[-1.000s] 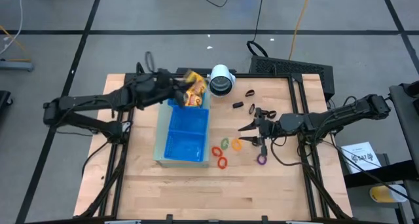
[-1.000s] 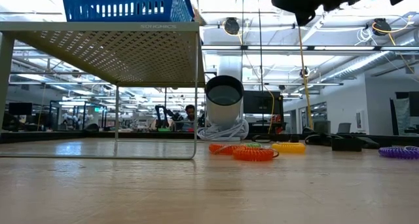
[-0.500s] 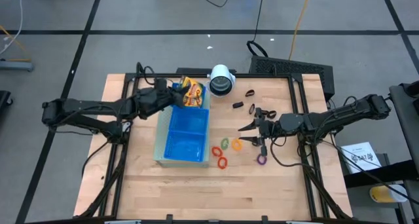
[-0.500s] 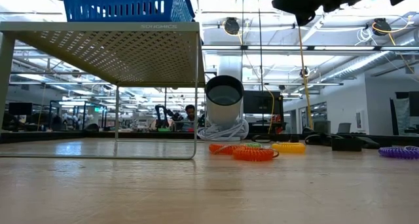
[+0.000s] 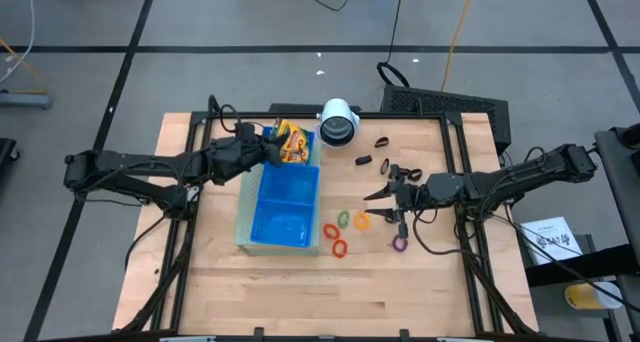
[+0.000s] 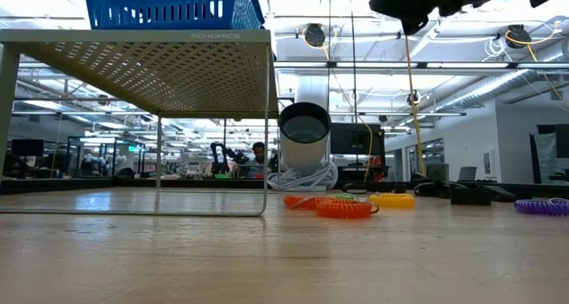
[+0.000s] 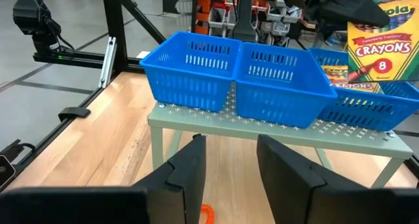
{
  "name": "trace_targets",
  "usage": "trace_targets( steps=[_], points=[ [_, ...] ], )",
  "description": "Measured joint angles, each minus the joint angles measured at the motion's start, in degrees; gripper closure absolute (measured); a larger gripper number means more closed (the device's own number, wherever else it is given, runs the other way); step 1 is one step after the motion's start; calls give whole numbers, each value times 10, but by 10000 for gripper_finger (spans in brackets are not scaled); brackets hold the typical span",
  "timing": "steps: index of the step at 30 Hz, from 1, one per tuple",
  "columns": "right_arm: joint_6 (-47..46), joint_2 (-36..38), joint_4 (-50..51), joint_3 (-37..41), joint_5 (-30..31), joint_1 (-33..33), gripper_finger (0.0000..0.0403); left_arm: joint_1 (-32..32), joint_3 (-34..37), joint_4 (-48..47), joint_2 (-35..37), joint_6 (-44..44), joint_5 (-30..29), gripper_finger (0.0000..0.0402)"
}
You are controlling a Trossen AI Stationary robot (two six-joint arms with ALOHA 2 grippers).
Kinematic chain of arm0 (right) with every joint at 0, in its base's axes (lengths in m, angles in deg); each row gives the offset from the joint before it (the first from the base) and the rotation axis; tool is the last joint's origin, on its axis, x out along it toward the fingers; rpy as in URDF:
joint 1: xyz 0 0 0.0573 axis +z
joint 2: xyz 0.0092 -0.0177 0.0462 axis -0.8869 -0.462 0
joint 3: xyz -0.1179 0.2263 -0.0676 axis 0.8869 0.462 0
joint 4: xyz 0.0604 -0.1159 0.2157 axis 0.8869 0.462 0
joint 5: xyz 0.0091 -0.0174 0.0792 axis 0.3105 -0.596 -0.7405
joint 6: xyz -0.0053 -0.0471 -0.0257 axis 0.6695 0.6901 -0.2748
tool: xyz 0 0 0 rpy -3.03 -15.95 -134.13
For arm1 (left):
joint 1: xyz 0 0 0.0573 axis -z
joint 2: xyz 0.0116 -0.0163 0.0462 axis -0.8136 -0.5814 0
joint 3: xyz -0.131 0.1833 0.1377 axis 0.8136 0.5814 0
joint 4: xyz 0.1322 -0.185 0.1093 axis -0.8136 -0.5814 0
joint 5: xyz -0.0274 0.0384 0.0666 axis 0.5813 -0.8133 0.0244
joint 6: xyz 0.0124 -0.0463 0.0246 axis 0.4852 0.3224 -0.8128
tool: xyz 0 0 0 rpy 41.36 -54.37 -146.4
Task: Pick & Place Office Desk Supplies
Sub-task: Put the crayon box into the top blue bin on the shelf
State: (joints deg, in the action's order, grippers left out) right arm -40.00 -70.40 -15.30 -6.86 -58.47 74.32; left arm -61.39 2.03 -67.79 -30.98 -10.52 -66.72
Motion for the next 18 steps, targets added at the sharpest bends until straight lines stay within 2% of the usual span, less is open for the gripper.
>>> trace_targets(
  steps=[4, 11, 15, 18],
  points=[
    [0, 0, 0, 0, 0, 0, 277, 0, 0, 5, 0, -2, 0, 306],
    [0, 0, 0, 0, 0, 0, 277, 0, 0, 5, 0, -15, 0, 196],
    [0, 0, 0, 0, 0, 0, 277, -2, 0, 6, 0, -58, -3, 143],
    [-3, 0, 0, 0, 0, 0, 277, -1, 0, 5, 6, -94, -15, 120]
  ],
)
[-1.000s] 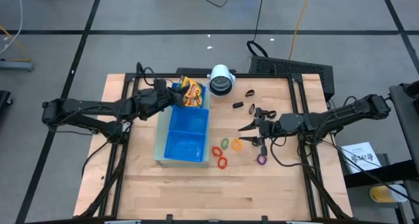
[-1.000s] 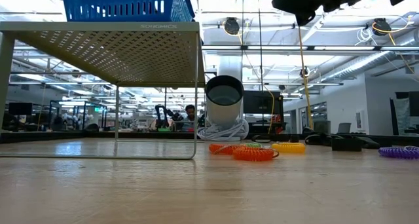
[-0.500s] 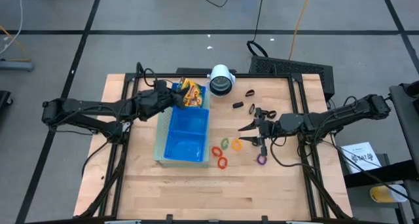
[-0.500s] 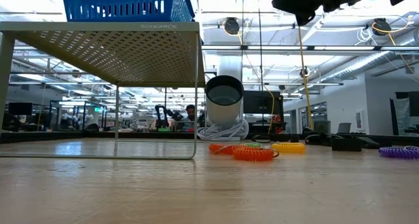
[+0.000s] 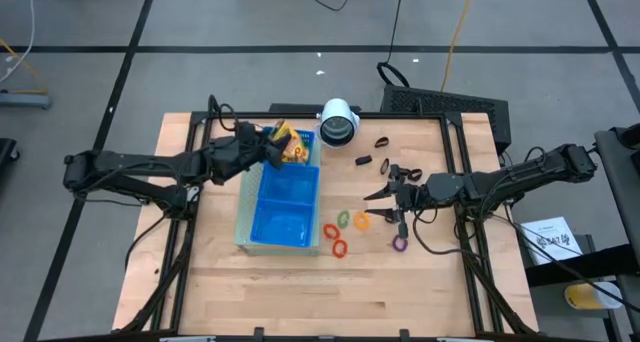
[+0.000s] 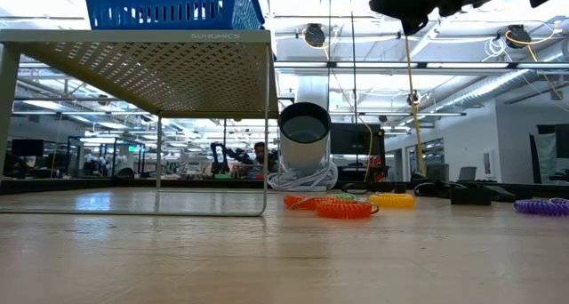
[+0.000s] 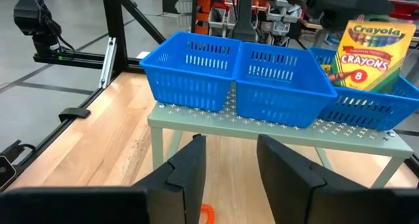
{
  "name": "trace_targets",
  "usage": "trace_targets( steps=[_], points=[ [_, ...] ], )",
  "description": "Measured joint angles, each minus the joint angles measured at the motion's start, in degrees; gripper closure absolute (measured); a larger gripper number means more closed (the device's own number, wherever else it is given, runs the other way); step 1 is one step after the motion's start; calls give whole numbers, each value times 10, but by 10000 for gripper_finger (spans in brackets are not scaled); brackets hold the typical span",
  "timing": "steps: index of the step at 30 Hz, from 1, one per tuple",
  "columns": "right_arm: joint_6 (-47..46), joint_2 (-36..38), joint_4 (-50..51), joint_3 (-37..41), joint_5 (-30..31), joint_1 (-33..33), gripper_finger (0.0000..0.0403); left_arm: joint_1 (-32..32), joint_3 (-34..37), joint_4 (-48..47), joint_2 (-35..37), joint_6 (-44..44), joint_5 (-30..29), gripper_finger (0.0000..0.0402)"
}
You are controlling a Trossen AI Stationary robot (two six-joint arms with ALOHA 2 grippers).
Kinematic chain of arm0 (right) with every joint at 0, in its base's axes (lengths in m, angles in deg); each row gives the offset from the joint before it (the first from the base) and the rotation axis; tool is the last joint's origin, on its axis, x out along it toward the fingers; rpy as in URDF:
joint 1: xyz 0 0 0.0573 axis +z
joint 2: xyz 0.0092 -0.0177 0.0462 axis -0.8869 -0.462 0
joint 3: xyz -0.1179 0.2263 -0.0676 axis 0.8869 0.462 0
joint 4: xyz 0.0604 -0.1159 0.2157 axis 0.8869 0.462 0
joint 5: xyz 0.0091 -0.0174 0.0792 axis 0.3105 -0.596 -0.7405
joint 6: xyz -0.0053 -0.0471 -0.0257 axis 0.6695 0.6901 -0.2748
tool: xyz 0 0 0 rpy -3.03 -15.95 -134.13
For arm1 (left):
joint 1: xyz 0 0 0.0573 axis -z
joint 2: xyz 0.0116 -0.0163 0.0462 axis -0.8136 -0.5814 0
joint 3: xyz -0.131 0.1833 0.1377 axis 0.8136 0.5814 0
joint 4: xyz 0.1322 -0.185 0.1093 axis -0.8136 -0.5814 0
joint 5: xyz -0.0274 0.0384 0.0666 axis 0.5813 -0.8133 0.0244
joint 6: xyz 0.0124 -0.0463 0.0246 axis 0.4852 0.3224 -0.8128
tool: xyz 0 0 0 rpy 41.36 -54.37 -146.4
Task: Pick & Place Office Desk Supplies
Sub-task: Put the crayon box into the top blue bin on the shelf
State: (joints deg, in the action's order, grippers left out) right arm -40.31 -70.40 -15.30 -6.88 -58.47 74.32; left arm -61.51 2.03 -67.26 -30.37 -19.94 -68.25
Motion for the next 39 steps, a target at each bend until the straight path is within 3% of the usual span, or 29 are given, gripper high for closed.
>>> trace_targets(
  steps=[14, 27, 39],
  points=[
    [0, 0, 4, 0, 0, 0, 277, 5, 0, -17, 16, -47, -15, 103],
    [5, 0, 4, 0, 4, -3, 277, 5, 0, -66, 11, -23, -25, 103],
    [3, 0, -5, 0, 5, -3, 277, 2, 0, 30, 11, -15, -25, 103]
  ],
)
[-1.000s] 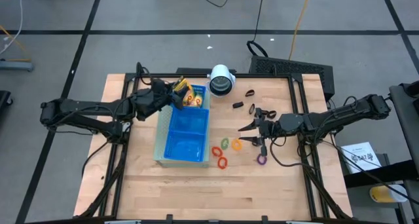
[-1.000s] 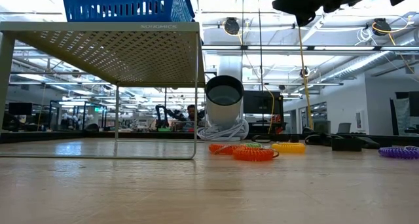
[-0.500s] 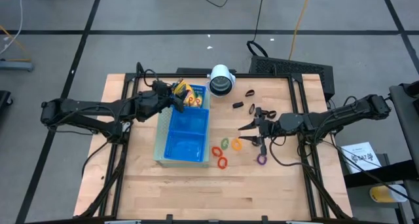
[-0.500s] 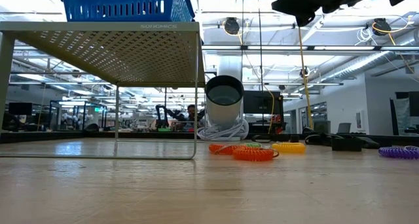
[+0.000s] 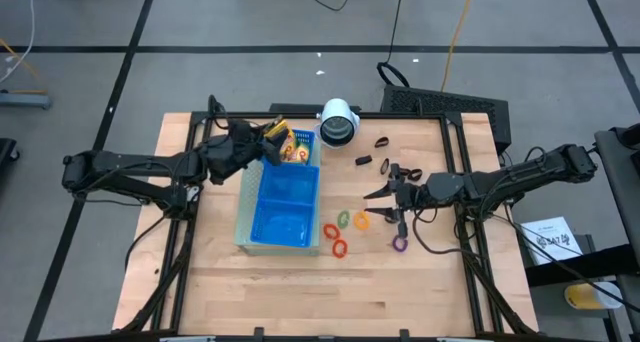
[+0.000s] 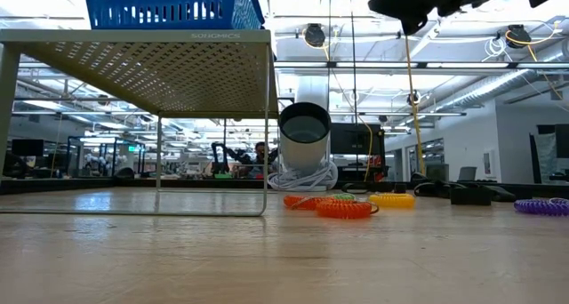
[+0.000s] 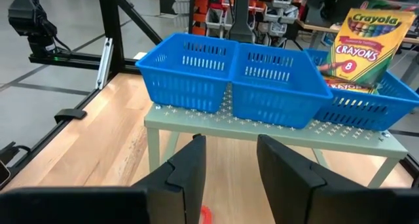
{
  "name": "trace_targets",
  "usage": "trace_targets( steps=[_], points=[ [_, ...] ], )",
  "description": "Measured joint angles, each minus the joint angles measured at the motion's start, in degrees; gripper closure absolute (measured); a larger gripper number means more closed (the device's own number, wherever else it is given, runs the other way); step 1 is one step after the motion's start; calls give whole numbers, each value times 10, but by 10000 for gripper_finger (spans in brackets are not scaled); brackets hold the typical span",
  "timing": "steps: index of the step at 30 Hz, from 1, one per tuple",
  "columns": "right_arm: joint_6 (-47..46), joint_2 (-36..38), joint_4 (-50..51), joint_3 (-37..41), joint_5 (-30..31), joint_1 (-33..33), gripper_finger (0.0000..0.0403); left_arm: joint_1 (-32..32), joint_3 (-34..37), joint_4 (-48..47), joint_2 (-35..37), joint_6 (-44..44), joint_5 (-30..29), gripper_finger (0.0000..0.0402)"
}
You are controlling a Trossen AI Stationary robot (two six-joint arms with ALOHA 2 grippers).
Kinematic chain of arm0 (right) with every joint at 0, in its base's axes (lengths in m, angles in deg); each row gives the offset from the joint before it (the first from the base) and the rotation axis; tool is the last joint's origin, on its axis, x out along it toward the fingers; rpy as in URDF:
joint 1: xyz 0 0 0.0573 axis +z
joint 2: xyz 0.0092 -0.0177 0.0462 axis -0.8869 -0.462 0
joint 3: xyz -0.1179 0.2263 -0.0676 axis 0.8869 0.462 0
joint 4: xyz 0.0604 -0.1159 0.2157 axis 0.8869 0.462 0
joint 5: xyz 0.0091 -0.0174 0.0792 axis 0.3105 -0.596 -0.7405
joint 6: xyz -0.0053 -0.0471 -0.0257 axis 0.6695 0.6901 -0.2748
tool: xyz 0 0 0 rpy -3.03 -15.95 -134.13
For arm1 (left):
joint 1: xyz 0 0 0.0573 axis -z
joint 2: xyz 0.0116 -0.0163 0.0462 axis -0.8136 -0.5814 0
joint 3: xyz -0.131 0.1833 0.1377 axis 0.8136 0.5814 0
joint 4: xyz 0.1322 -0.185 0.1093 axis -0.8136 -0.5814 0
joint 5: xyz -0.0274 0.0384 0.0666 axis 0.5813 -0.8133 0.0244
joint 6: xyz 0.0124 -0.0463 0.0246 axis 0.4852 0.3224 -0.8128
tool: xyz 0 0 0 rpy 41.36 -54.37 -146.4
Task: Pick & Place Office Desk Supplies
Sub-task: Put the crayon box into the top blue bin on the shelf
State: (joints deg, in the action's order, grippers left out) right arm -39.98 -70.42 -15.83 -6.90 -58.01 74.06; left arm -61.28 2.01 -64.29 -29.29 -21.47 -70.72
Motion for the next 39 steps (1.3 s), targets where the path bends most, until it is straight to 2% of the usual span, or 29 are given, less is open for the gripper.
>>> trace_targets(
  steps=[5, 12, 22, 31, 39],
  points=[
    [1, 0, -13, 0, 0, 0, 277, 0, 0, -38, 0, -20, 0, 103],
    [9, 0, -31, 0, 0, 0, 277, 0, 0, -114, 0, 10, -7, 103],
    [15, -29, -77, 0, 1, 0, 277, 0, 0, -135, 0, 40, -35, 103],
    [14, -35, -88, 0, 28, -28, 277, 32, -1, -98, -14, 69, -24, 103],
    [10, -35, -90, 0, 26, -41, 277, 40, -1, -21, -68, 14, -24, 103]
  ],
)
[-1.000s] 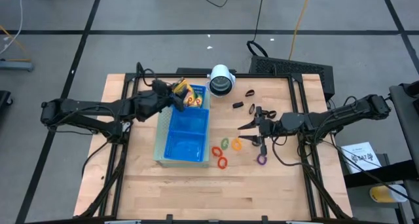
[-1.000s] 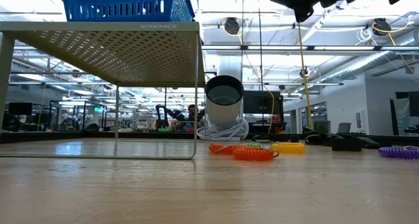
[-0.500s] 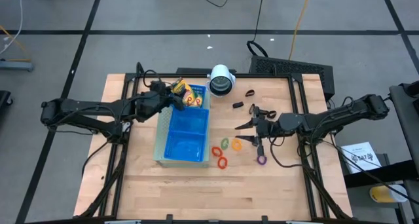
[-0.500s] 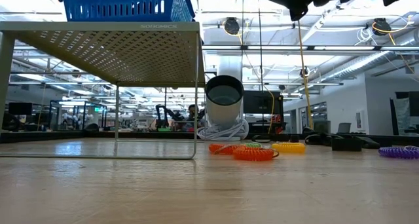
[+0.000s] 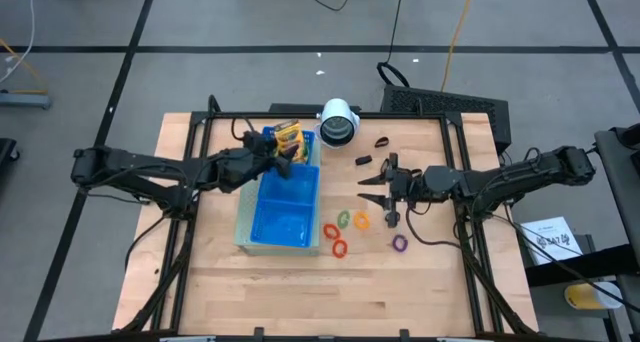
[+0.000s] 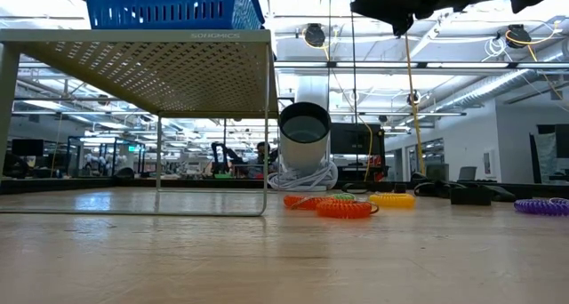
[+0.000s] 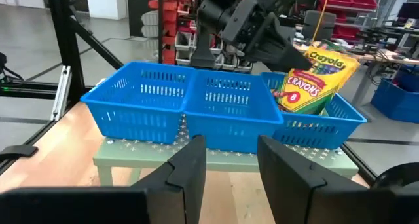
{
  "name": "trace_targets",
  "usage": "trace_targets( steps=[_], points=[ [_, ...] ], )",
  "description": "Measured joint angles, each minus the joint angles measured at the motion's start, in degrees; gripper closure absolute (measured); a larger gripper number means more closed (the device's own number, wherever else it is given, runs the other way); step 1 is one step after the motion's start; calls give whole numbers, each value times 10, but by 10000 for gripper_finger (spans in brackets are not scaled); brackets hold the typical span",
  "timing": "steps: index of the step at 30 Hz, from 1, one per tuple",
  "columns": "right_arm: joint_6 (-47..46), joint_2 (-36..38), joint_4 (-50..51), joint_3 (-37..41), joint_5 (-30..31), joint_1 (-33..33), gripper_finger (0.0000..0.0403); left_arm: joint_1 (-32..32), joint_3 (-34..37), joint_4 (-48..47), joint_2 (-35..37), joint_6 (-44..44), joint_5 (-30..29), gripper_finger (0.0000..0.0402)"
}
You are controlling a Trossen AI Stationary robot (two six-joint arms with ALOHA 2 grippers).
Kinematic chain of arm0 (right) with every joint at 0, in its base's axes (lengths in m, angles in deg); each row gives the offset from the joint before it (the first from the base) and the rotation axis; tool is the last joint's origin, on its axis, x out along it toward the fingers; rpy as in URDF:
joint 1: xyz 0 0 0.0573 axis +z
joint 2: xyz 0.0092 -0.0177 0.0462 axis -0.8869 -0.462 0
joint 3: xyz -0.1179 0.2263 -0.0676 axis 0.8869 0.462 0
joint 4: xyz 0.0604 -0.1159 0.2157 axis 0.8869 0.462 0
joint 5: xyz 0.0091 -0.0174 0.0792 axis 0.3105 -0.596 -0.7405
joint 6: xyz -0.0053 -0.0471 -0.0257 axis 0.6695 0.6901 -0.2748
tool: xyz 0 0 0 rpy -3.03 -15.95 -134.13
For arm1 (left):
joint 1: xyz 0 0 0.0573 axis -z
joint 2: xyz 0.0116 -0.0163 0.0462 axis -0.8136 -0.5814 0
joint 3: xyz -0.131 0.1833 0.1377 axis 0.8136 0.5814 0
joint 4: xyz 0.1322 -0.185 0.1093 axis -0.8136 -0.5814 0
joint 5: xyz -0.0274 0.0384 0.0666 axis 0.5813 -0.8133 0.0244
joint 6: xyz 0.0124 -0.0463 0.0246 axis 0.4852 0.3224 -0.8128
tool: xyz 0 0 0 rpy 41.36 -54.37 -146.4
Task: Pick & Place Office Desk Supplies
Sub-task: Put the crayon box into the top blue bin on the shelf, then put the black rubber band into the middle blue bin on the shelf
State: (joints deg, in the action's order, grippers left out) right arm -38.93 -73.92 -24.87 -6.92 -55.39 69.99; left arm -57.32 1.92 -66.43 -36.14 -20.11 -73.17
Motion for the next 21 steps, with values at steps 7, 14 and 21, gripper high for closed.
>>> trace_targets(
  steps=[7, 14, 21],
  points=[
    [0, 0, 9, 0, 0, 0, 277, -5, 0, 3, 5, -46, -22, 103],
    [0, 0, 13, 0, 0, 0, 277, 2, 1, -14, 28, -58, -94, 103],
    [0, 0, 14, 0, -1, 0, 277, 8, 0, -37, 42, -57, -121, 112]
  ],
)
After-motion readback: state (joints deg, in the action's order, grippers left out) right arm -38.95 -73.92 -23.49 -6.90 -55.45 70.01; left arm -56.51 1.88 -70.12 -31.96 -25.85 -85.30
